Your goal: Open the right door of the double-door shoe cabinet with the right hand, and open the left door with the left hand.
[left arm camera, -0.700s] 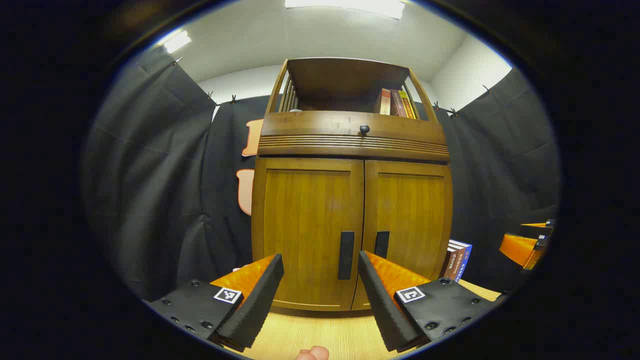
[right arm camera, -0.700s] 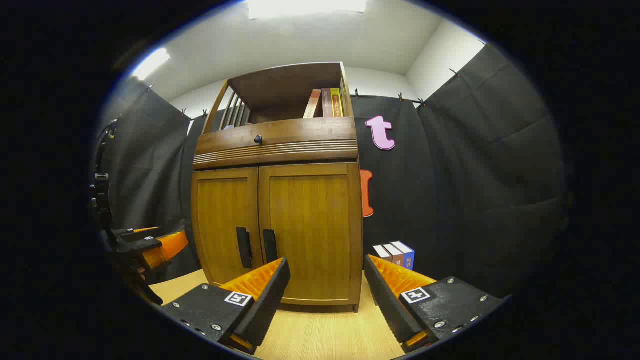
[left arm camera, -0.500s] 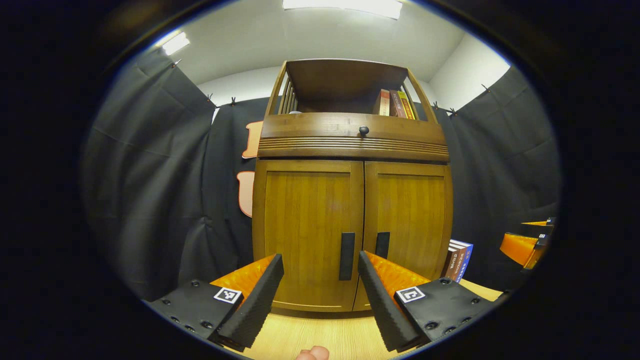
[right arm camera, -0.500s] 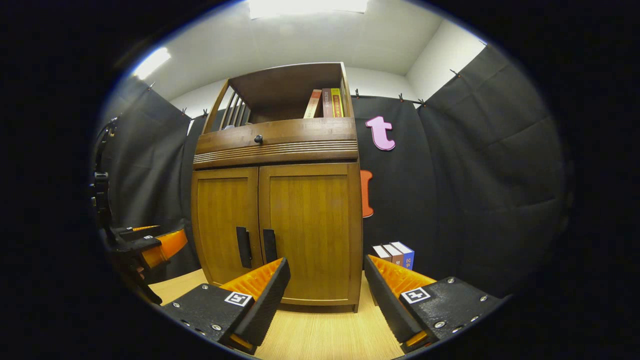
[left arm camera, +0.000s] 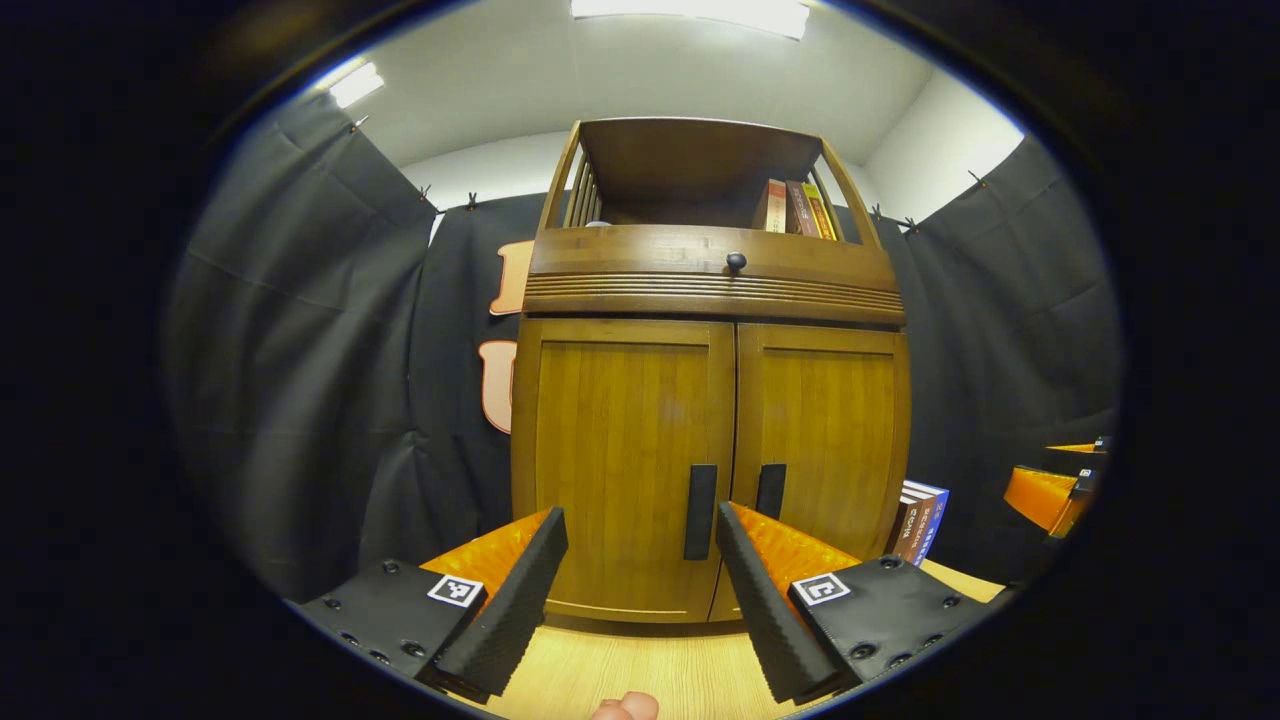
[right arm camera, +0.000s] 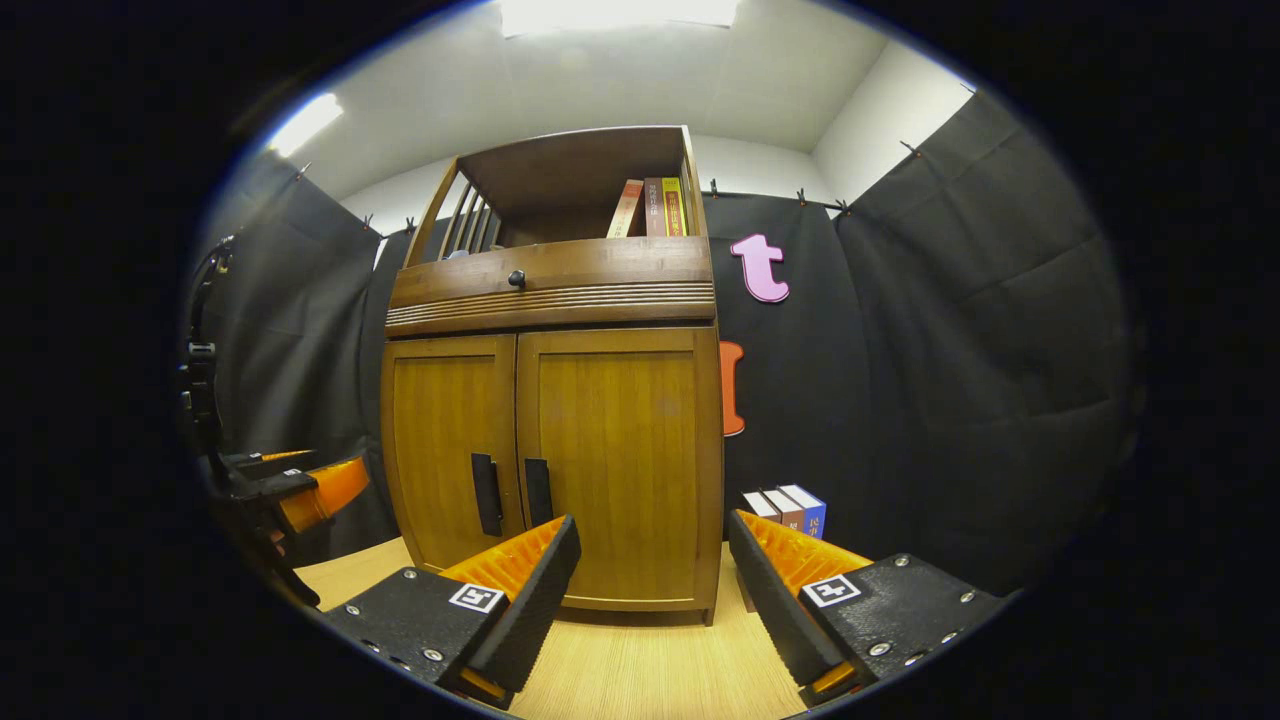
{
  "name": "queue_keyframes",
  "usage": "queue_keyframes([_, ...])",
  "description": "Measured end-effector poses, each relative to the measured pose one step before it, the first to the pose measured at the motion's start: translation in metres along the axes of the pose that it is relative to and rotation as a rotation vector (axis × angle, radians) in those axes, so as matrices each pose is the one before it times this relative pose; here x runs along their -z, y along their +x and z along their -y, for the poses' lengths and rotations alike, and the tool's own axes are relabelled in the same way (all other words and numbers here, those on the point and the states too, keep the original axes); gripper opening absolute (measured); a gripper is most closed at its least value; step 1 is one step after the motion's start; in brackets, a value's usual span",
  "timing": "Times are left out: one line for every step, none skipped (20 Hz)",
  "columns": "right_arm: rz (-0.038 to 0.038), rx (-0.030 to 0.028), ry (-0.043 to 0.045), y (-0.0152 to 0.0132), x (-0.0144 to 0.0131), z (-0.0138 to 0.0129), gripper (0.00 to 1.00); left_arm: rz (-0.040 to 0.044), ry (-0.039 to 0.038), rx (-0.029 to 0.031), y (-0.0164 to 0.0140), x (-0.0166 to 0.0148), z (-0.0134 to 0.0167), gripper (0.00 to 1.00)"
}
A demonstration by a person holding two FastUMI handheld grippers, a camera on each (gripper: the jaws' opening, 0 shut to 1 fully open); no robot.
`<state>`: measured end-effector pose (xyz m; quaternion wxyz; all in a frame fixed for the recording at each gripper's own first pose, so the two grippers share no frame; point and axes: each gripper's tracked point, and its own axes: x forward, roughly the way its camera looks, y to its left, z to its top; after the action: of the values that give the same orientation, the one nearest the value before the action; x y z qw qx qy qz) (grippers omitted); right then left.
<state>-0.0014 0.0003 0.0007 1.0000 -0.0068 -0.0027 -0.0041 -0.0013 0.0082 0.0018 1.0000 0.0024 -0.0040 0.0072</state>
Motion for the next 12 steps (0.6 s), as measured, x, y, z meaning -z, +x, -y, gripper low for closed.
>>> queue_keyframes([-0.00076, 0.00008, 0.00021, -0.00125, 0.00106, -0.00024, 0.93, -0.00156, 0.00286, -0.00225, 0.00032, 0.00074, -0.00093, 0.97])
queue_keyframes([-0.00132, -0.00023, 0.00091, 0.00006, 0.00022, 0.0001, 0.93, -0.00305, -0.00005, -0.00027, -0.00033, 0.00094, -0.00062, 0.94])
queue_keyframes([0.00006, 0.00119, 0.00036, -0.00038, -0.00019, -0.00001, 0.93, -0.00359, -0.00402, 0.00095, 0.00042, 0.00066, -0.00011, 0.94])
queue_keyframes([0.00169, 0.00315, 0.0, -0.0003, -0.00051, 0.00052, 0.93, -0.00345, -0.00584, 0.0002, -0.00053, 0.00119, -0.00018, 0.96])
queue_keyframes([0.00293, 0.00229, 0.00023, 0.00069, -0.00176, 0.00027, 0.93, -0.00037, -0.00239, -0.00273, 0.00008, -0.00032, -0.00107, 0.96])
queue_keyframes([0.00219, 0.00192, 0.00064, -0.00044, 0.00048, 0.00069, 0.93, 0.0016, 0.00061, -0.00364, 0.0008, -0.00038, -0.00119, 0.99])
queue_keyframes([0.00127, 0.00176, 0.00072, 0.0001, -0.00127, 0.00063, 0.93, 0.00208, 0.00196, -0.00192, -0.00004, -0.00111, -0.00111, 0.99])
queue_keyframes([0.00088, 0.00127, 0.00082, 0.00024, -0.0001, 0.00018, 0.93, 0.00205, 0.00138, 0.00032, -0.00042, -0.00074, 0.00006, 0.99])
queue_keyframes([-0.00052, 0.00078, 0.00131, -0.00052, 0.00035, 0.00035, 0.93, 0.00166, 0.00128, 0.00077, 0.00055, -0.00065, 0.00047, 0.99])
queue_keyframes([-0.00104, -0.00019, 0.00134, 0.001, 0.0001, -0.00035, 0.93, 0.00143, 0.00035, 0.00089, -0.00032, -0.00058, 0.00066, 0.99])
queue_keyframes([0.00001, 0.00068, 0.00045, -0.00113, 0.00101, 0.00015, 0.93, 0.00074, -0.00025, 0.00081, 0.00023, -0.0003, 0.00028, 0.96])
queue_keyframes([-0.0011, -0.00007, -0.0006, 0.00059, 0.00004, 0.00002, 0.93, 0.00039, -0.0009, 0.00068, -0.00023, 0.00009, -0.00026, 0.96])
